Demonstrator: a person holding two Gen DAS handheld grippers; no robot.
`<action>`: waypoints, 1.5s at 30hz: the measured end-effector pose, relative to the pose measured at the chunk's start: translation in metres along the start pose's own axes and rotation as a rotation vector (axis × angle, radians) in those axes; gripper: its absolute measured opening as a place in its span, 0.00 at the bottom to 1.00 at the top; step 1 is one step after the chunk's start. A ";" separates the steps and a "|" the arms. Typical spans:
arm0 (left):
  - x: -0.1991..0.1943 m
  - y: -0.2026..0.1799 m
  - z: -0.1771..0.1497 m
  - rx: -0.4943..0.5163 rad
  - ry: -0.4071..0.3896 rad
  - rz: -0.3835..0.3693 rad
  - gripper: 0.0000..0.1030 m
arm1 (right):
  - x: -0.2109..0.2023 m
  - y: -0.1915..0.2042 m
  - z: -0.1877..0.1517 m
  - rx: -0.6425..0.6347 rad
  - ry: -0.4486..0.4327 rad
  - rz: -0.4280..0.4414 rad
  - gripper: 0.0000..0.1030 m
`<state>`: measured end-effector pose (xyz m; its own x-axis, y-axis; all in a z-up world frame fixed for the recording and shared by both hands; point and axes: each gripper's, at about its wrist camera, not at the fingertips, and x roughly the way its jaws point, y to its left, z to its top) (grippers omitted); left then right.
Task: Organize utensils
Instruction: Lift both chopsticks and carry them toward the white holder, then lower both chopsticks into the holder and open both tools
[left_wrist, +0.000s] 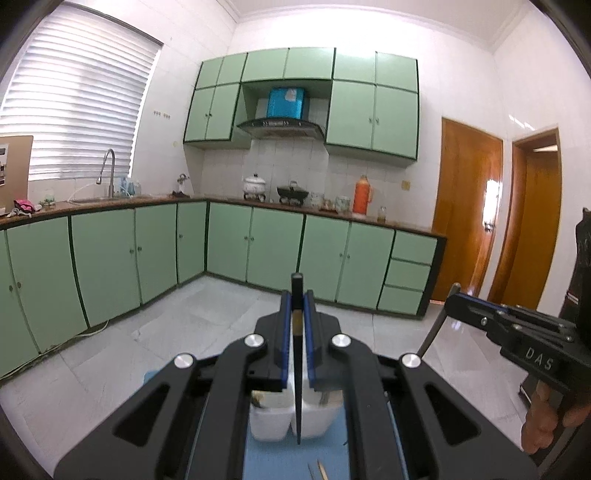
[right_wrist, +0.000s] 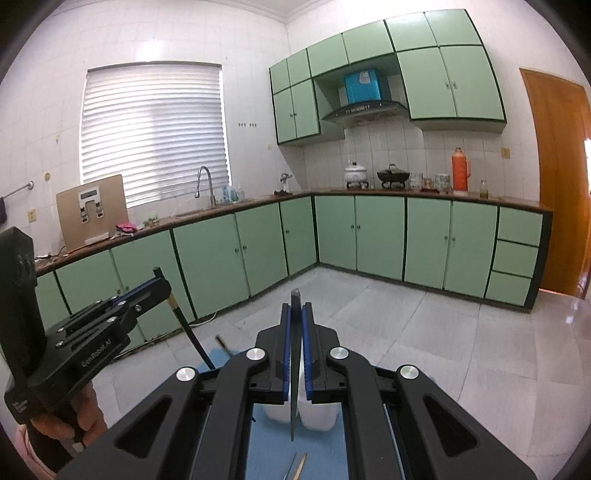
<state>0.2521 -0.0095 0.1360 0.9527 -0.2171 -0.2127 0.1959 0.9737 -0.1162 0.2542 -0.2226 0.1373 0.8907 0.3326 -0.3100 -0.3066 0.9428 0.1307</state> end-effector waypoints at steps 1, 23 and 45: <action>0.005 0.000 0.005 -0.002 -0.015 0.002 0.06 | 0.004 0.000 0.005 0.000 -0.005 0.002 0.06; 0.111 0.010 -0.023 0.014 0.037 0.090 0.06 | 0.119 -0.022 -0.016 0.008 0.042 -0.069 0.06; 0.142 0.031 -0.074 0.021 0.188 0.135 0.06 | 0.149 -0.032 -0.065 0.047 0.160 -0.097 0.06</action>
<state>0.3760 -0.0155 0.0304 0.9107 -0.0920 -0.4027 0.0763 0.9956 -0.0549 0.3748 -0.2018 0.0261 0.8492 0.2433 -0.4688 -0.2027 0.9697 0.1361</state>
